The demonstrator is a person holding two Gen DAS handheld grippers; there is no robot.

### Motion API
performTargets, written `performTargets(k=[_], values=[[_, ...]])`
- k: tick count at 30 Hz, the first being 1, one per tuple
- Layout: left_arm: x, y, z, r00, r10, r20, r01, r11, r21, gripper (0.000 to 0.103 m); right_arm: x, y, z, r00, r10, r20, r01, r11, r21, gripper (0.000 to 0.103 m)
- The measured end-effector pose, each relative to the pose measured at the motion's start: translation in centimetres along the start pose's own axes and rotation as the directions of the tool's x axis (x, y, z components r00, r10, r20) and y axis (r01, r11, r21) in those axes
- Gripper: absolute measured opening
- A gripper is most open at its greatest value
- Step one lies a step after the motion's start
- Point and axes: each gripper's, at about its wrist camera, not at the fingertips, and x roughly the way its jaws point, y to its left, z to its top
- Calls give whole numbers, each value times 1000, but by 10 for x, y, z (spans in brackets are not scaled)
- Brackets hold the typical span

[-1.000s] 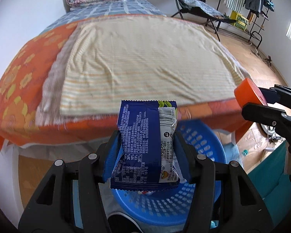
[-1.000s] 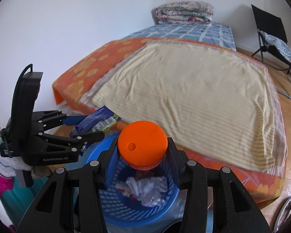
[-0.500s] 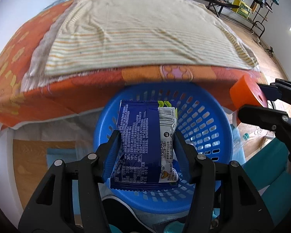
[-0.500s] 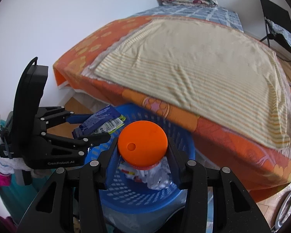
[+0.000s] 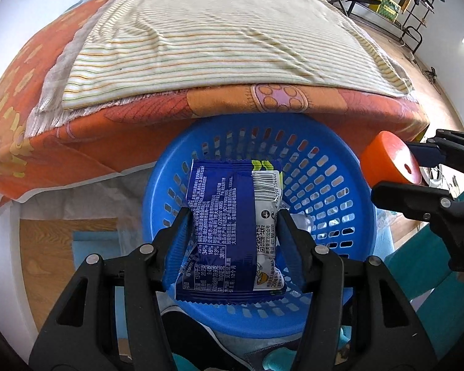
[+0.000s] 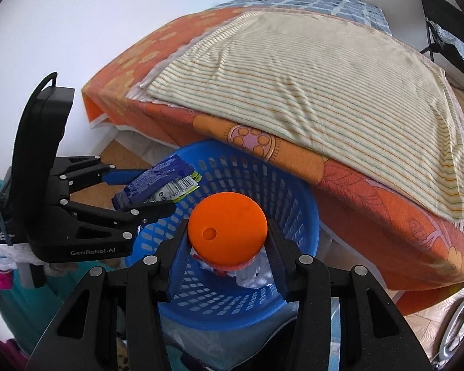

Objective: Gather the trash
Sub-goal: 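Open both grippers to drop the packet and cap into the basket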

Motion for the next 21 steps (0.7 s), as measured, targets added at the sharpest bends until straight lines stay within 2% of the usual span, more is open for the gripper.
performTargets(k=[8, 11, 21], values=[[2, 0, 0, 1000, 0, -7, 0, 1000, -3, 60, 5, 2, 1, 1000, -18, -20, 18, 1000, -12, 45], [2, -1, 0, 1000, -1, -6, 1, 1000, 0, 65, 6, 3, 1, 999, -20, -27, 20, 1000, -14, 45], [3, -1, 0, 1000, 2, -8, -2, 1000, 4, 65, 6, 4, 1, 999, -28, -26, 27, 1000, -13, 46]])
